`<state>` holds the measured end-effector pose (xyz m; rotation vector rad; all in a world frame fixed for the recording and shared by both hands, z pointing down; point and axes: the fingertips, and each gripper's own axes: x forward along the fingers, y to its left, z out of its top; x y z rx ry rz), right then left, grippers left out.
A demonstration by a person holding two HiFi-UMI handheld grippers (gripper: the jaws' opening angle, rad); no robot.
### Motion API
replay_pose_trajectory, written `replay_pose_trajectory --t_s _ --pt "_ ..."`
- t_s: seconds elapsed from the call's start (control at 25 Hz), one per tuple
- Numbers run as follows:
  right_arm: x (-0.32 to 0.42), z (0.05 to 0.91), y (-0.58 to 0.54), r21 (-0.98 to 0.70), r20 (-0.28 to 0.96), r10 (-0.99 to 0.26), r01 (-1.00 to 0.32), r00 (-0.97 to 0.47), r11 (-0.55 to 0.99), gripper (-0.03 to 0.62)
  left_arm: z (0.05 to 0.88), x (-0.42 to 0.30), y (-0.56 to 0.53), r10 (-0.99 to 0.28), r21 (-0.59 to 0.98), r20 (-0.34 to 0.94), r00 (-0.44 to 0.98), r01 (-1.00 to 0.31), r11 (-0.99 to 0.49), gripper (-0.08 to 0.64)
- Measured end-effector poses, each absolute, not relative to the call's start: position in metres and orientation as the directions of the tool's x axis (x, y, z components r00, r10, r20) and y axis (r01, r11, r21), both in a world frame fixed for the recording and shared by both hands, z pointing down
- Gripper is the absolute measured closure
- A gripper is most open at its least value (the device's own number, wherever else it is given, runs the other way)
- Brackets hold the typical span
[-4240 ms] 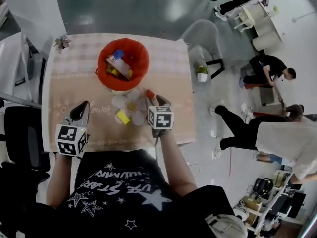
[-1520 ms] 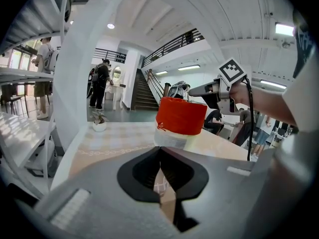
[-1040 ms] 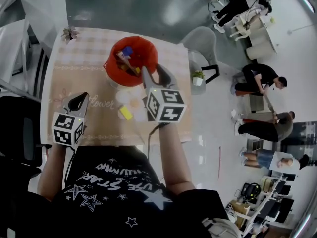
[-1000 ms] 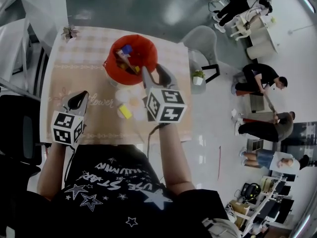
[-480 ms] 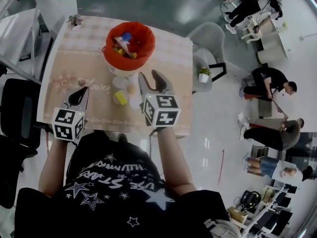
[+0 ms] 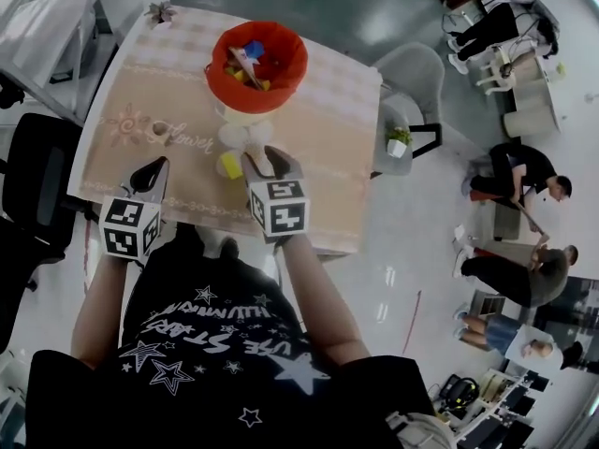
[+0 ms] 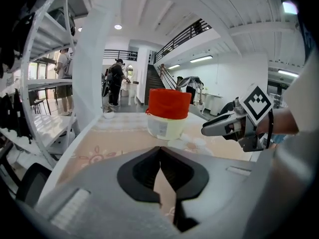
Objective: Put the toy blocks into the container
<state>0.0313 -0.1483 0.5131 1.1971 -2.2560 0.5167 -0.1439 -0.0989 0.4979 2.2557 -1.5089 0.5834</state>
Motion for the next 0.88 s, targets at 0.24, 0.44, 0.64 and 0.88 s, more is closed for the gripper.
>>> replay_pose_trajectory --t_s 0.24,0.44,0.64,0.88 --pt "0.01 0.561 -0.129 -0.101 0.703 -0.526 -0.8 -0.479 0.592 0.407 0.509 -0.146 -0.089 -0.77 0.076 0.547 0.327 -0.936 -0.343 0.549" --pt "-0.003 0.59 -0.118 -0.08 0.761 -0.459 -0.768 -0.458 0.635 0.407 0.513 -0.146 -0.085 -0.761 0.074 0.561 0.325 -0.936 -0.344 0.549" --pt "-0.006 0.598 -0.112 -0.065 0.785 -0.436 -0.758 -0.44 0.649 0.407 0.514 -0.146 -0.08 -0.759 0.074 0.567 0.319 -0.938 -0.339 0.549" --pt "0.0 0.602 -0.118 -0.083 0.796 -0.414 -0.757 -0.441 0.648 0.453 0.514 -0.146 -0.078 -0.762 0.073 0.566 0.314 -0.94 -0.333 0.549"
